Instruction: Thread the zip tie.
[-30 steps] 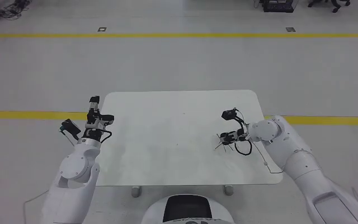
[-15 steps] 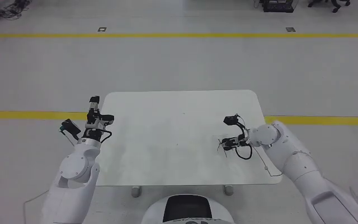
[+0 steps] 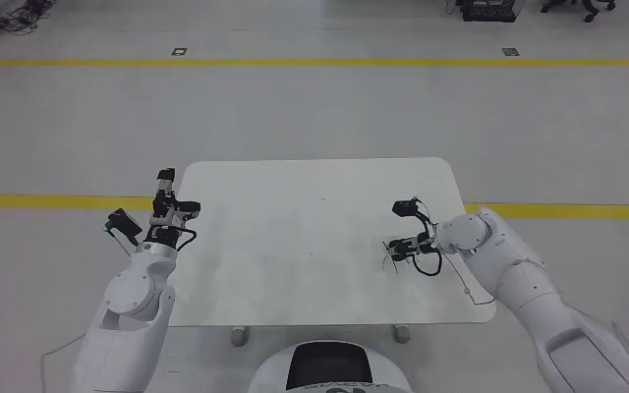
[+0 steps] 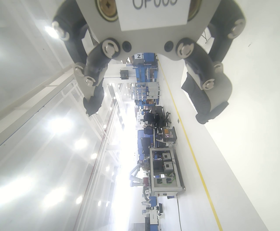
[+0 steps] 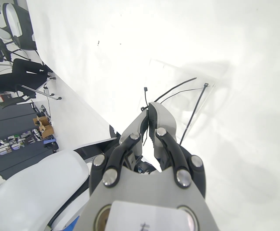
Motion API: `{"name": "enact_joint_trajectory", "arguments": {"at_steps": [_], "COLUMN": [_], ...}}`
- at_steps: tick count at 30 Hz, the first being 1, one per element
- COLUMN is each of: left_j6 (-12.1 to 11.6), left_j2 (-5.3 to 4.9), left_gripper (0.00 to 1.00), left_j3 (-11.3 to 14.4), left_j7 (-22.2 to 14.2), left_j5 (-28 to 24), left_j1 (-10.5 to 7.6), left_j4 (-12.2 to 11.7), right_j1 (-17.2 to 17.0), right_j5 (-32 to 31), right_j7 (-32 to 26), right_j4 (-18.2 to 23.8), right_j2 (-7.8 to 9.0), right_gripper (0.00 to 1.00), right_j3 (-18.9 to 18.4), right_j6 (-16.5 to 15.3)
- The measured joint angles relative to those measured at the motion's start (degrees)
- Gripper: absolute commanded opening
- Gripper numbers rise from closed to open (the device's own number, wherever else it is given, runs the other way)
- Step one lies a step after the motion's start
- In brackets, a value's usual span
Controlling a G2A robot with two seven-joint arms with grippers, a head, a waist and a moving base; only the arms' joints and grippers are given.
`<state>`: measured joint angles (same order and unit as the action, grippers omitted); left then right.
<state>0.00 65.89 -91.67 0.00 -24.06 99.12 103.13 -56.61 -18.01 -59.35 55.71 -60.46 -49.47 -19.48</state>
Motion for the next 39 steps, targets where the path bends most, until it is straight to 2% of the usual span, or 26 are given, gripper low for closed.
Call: {"name": "enact_joint_trajectory", "arguments": {"at_steps": [8, 12, 15, 18, 30, 39], "left_j6": [0.0, 0.0, 0.0, 0.0, 0.0, 0.0], "left_j2": [0.00, 0.00, 0.00, 0.00, 0.00, 0.00], "left_gripper": [1.00, 1.00, 1.00, 1.00, 1.00, 1.00], "left_j3": [0.0, 0.0, 0.0, 0.0, 0.0, 0.0], "left_j7": [0.0, 0.0, 0.0, 0.0, 0.0, 0.0], "left_j5": [0.0, 0.0, 0.0, 0.0, 0.0, 0.0], "left_j1": [0.00, 0.00, 0.00, 0.00, 0.00, 0.00], "left_j4": [0.0, 0.0, 0.0, 0.0, 0.0, 0.0], "right_j1": [-0.8, -1.8, -2.3, -2.2, 0.2, 1.7], "right_j5": [2.5, 7.4, 11.9, 13.9, 13.1, 13.1], "right_j7": [-0.2, -1.4, -2.8, -3.7, -4.2, -3.7], "right_j4": [2.4, 2.8, 1.5, -0.2, -6.6, -8.5], "right_j2": [1.14, 1.75, 1.99, 2.04, 0.83, 0.15], "right_gripper": [0.00, 0.00, 0.00, 0.00, 0.00, 0.00], "right_j3": [-0.8, -1.9, -2.7, -2.8, 0.5, 1.8], "right_j6": [0.0, 0.0, 0.0, 0.0, 0.0, 0.0]}}
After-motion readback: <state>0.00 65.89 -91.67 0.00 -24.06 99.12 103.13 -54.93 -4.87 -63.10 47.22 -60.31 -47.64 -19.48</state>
